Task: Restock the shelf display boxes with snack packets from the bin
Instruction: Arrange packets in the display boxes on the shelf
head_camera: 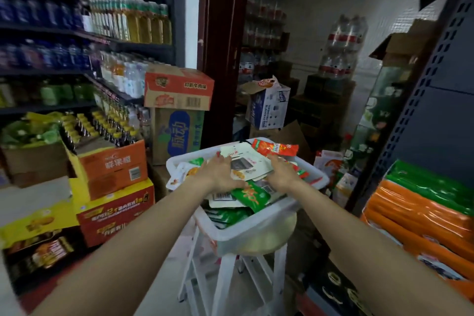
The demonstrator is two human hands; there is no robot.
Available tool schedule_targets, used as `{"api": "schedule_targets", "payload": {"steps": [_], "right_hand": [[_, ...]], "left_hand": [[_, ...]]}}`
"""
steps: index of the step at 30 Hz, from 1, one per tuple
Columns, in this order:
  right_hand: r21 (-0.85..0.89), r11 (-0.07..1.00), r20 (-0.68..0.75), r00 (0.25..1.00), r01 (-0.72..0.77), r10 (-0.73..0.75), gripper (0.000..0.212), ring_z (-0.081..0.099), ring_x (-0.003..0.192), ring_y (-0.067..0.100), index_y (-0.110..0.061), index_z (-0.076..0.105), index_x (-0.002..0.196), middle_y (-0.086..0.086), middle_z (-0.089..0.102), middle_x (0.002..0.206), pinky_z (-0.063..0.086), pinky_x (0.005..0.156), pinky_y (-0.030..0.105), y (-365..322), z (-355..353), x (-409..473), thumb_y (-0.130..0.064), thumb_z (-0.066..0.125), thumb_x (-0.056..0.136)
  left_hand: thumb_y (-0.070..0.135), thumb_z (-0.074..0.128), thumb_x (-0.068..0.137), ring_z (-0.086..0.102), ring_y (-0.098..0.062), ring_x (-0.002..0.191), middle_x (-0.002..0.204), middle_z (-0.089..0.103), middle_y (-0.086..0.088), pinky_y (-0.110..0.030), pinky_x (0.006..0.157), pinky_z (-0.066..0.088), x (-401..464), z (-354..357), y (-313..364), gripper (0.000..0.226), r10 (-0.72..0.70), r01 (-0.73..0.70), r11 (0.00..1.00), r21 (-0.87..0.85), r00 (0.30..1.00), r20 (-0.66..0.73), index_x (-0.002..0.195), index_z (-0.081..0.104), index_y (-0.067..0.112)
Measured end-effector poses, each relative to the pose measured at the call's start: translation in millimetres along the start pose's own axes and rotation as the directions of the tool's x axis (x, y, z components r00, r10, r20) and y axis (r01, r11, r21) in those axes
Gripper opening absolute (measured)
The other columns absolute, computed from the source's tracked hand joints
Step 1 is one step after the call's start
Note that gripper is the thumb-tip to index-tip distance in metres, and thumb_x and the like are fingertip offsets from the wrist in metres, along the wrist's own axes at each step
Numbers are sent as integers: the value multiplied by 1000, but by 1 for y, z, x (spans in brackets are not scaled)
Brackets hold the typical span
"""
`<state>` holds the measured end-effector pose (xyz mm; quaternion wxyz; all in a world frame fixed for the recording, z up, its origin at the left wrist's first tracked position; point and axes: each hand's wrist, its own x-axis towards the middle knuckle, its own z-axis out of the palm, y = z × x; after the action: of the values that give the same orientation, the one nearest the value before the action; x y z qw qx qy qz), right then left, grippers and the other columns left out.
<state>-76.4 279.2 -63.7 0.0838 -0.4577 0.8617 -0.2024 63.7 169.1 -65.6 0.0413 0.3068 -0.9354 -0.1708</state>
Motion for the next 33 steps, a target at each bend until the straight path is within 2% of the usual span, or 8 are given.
{"api": "schedule_targets", "payload": {"steps": [4,9,16,18,22,25,30,33], "right_hand": [[-71,997,36,999,-2,4,51,45,124,31,-9,29,143,16,46,139,38,96,33,12,9,15,-11,44,94],[-63,998,-61,998,15,-19,45,55,114,32,-11,43,134,15,58,127,44,90,35,19,13,21,-12,53,89],[333,943,-215,974,6,70,51,57,110,30,-8,35,134,10,59,120,44,83,32,5,5,3,-18,60,90],[580,814,-239,945,-46,224,34,58,104,28,-9,44,120,11,61,115,43,82,33,-7,-1,-9,-22,57,92],[977,135,151,980,-168,126,29,66,95,26,-9,63,107,15,69,103,55,80,34,-36,-12,-40,-32,50,96],[991,92,74,973,-96,219,22,65,83,28,2,57,113,18,66,97,57,65,37,-47,-22,-58,-5,49,94],[986,164,-39,879,-45,475,19,62,69,22,-7,57,100,14,66,93,55,61,35,-36,-45,-100,5,59,86],[987,158,-87,875,12,477,15,62,67,19,-7,60,94,10,66,87,53,53,27,-26,-60,-134,3,64,83]], "left_hand": [[68,52,80,51,-29,116,132,51,-14,-39,93,45,11,11,-6,75,-51,50,990,129,999,2,131,46,12],[18,43,96,57,-35,104,117,57,-19,-34,68,36,-11,5,6,29,187,-128,854,505,980,-68,122,47,5],[-13,42,85,61,-36,89,101,61,-18,-37,59,37,-25,-11,10,64,287,-146,720,678,953,-100,142,15,-1],[-14,43,83,62,-35,88,101,62,-17,-37,59,38,-33,-17,14,66,282,-106,703,703,950,-138,141,14,-2],[-8,38,88,61,-35,99,114,60,-17,-36,62,36,-59,-26,44,50,309,-96,708,700,933,-184,134,22,0],[-1,37,91,61,-35,103,120,57,-17,-36,63,33,-80,-24,63,50,390,-160,700,696,902,-185,139,22,3],[59,67,73,46,-20,125,141,46,0,-32,94,43,-103,-20,48,83,327,-351,934,-71,916,-234,142,35,26],[60,58,80,38,-18,132,145,37,2,-34,106,34,-124,-25,60,82,30,-222,735,-640,955,-296,145,29,18]]}}
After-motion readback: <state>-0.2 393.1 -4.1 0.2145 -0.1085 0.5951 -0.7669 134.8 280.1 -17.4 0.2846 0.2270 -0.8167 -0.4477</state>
